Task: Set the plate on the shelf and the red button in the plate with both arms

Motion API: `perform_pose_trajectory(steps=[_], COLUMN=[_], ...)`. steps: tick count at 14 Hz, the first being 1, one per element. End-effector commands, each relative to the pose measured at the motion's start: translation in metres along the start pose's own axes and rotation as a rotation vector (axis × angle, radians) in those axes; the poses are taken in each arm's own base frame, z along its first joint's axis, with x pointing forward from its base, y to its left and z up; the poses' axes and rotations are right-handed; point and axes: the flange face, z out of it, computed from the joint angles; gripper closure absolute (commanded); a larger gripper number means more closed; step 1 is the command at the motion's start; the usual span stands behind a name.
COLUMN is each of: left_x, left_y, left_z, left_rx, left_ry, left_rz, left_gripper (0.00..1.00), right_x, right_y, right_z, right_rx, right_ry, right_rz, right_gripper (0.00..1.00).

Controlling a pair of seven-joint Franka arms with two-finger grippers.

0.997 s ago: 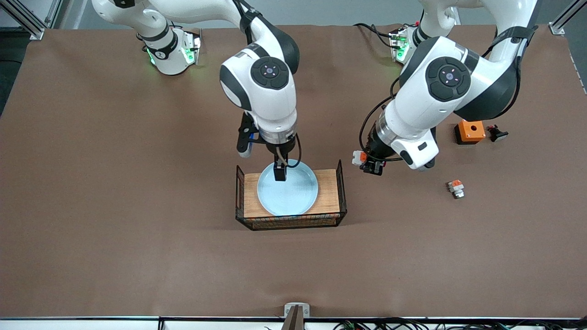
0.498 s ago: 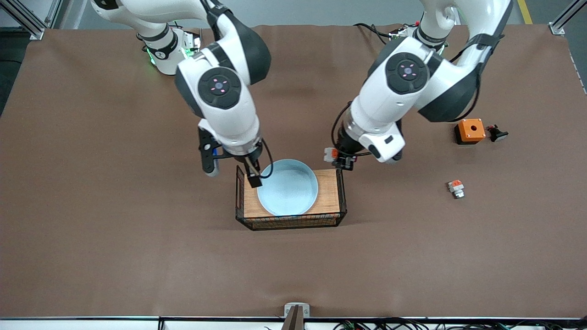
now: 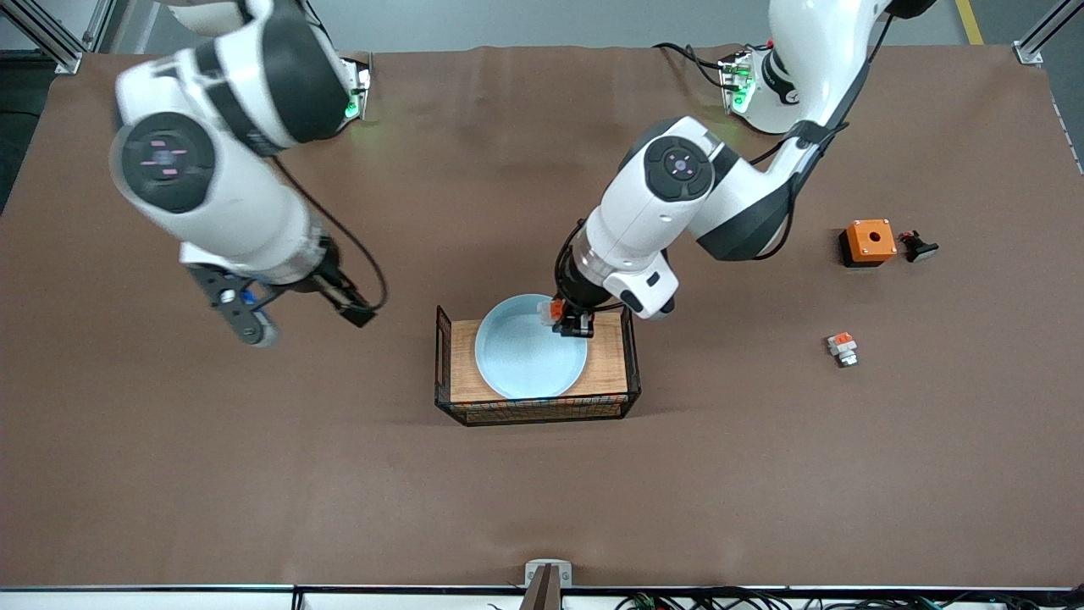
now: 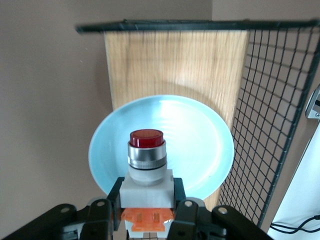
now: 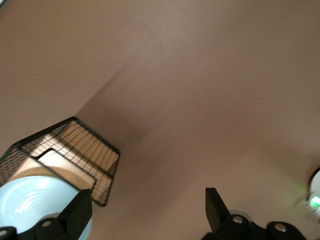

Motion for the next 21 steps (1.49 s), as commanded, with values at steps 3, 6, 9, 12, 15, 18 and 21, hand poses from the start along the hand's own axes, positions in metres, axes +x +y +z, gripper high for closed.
perform_pose_trajectory(steps=[3, 6, 9, 12, 15, 18, 21], left_x=[-0.024, -0.023, -0.022, -0.023, -0.023, -0.021, -0.021], left_y=[-0.003, -0.005, -0.01, -0.015, -0.014, -0.012, -0.011], left_z=[0.035, 0.061, 0.08, 0.093, 0.099, 0.101, 0.099], left_rx=[-0.086, -0.09, -0.091, -0.089, -0.124, -0.128, -0.132], left_ry=[0.02, 0.013, 0.041, 0.061, 0.059, 0.06, 0.058], left_rz=[0.009, 0.019, 0.037, 0.048, 0.06, 0.059, 0.058], left_gripper=[0.8, 0.8, 0.8, 0.8, 0.79, 0.71, 0.3], right_x=[0.053, 0.092, 0.139, 0.164, 0.166, 0.167, 0.171], right_y=[0.088, 0.121, 0.161, 0.191, 0.199, 0.198, 0.201], right_z=[-0.009, -0.011, -0.008, -0.01, -0.012, -0.014, -0.013], right_rx=[0.001, -0.001, -0.007, -0.034, -0.039, -0.068, -0.075], right_ry=[-0.049, -0.053, -0.051, -0.046, -0.057, -0.039, -0.039], right_rz=[-0.256, -0.383, -0.546, -0.662, -0.649, -0.659, -0.719], right_gripper=[0.0, 0.0, 0.0, 0.0, 0.0, 0.0, 0.0])
